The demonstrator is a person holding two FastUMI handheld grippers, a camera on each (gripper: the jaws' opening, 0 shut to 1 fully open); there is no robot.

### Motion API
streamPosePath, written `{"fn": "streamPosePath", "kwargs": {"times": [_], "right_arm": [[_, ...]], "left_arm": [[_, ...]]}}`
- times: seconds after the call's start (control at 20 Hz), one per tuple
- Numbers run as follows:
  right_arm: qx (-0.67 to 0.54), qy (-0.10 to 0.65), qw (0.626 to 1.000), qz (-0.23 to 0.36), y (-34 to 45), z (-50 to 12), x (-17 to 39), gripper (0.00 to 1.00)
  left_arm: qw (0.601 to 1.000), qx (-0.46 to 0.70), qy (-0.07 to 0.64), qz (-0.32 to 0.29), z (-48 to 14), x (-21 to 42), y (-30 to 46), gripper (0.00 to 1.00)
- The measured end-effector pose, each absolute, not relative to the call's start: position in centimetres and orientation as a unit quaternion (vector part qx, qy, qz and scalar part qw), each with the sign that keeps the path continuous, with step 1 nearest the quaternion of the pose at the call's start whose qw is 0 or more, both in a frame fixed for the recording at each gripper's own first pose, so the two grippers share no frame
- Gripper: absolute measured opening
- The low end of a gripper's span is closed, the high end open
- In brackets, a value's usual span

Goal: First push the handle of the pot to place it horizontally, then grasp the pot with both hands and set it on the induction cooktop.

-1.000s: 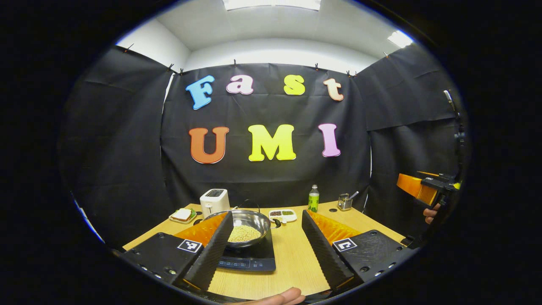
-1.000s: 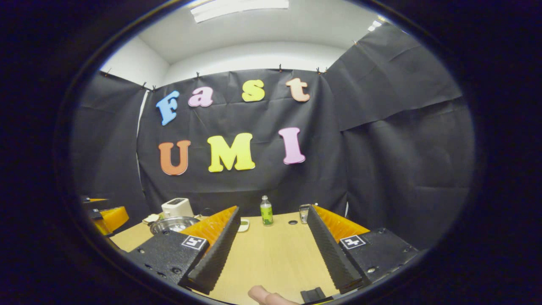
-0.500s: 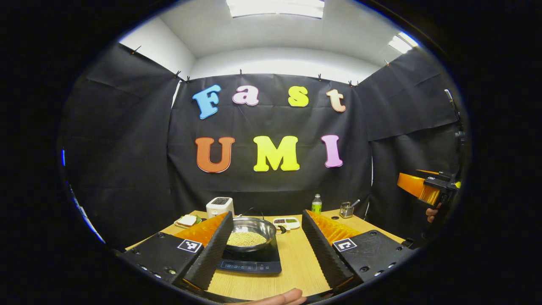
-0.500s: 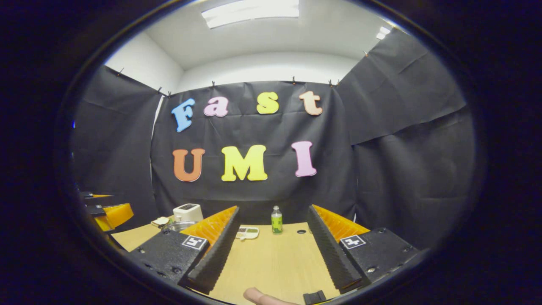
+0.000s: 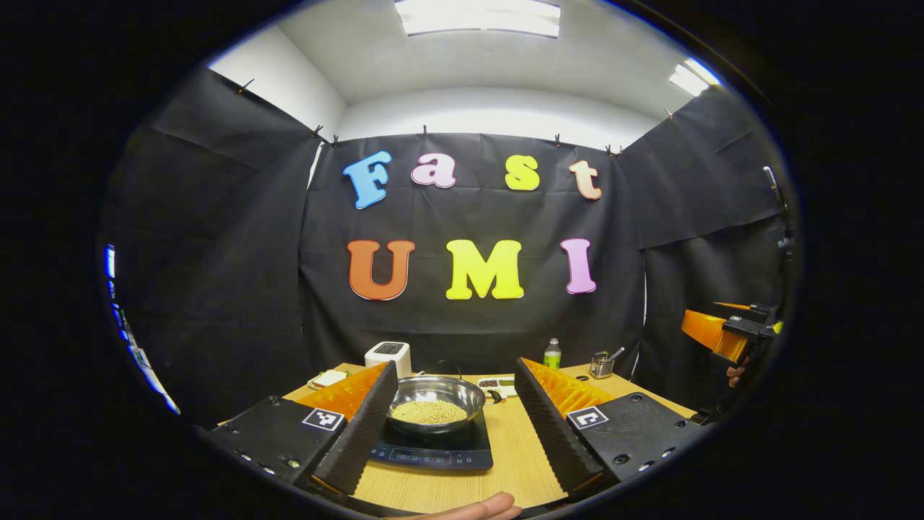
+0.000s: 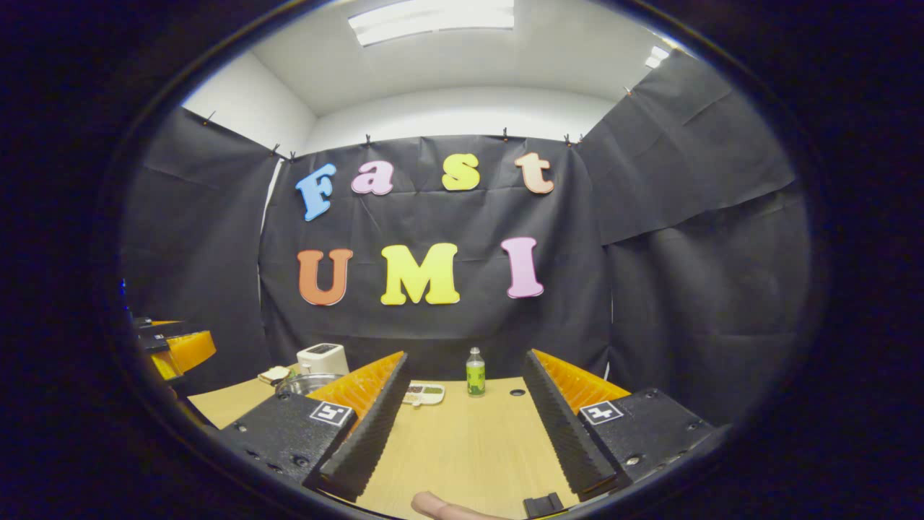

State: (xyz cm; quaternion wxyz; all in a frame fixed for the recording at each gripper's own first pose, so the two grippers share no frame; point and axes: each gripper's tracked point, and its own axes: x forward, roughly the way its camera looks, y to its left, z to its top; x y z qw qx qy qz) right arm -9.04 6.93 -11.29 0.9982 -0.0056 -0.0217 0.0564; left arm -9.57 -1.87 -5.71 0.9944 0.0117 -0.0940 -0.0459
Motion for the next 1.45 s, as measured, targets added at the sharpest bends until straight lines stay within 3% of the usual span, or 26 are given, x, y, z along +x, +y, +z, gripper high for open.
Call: {"fn": "streamPosePath", "kwargs": {"times": [0.7,0.75,0.8,1.45], "right_arm": [[0.009,-0.019,0.998,0.065,6.2,-12.2,-8.8,0.96],[0.01,-0.018,0.998,0.066,6.2,-12.2,-8.9,1.0],[0.011,-0.017,0.997,0.068,6.4,-12.4,-8.8,0.96],[0.03,-0.003,0.995,0.09,6.0,-13.8,-7.7,0.96]], "left_arm": [[0.995,0.012,-0.089,-0.048,-6.1,-9.6,-2.0,0.96],[0.995,0.012,-0.089,-0.047,-6.2,-9.5,-2.0,0.96],[0.995,0.013,-0.087,-0.048,-6.2,-9.4,-2.1,0.96],[0.995,0.017,-0.082,-0.05,-6.6,-9.1,-2.4,0.96]]}}
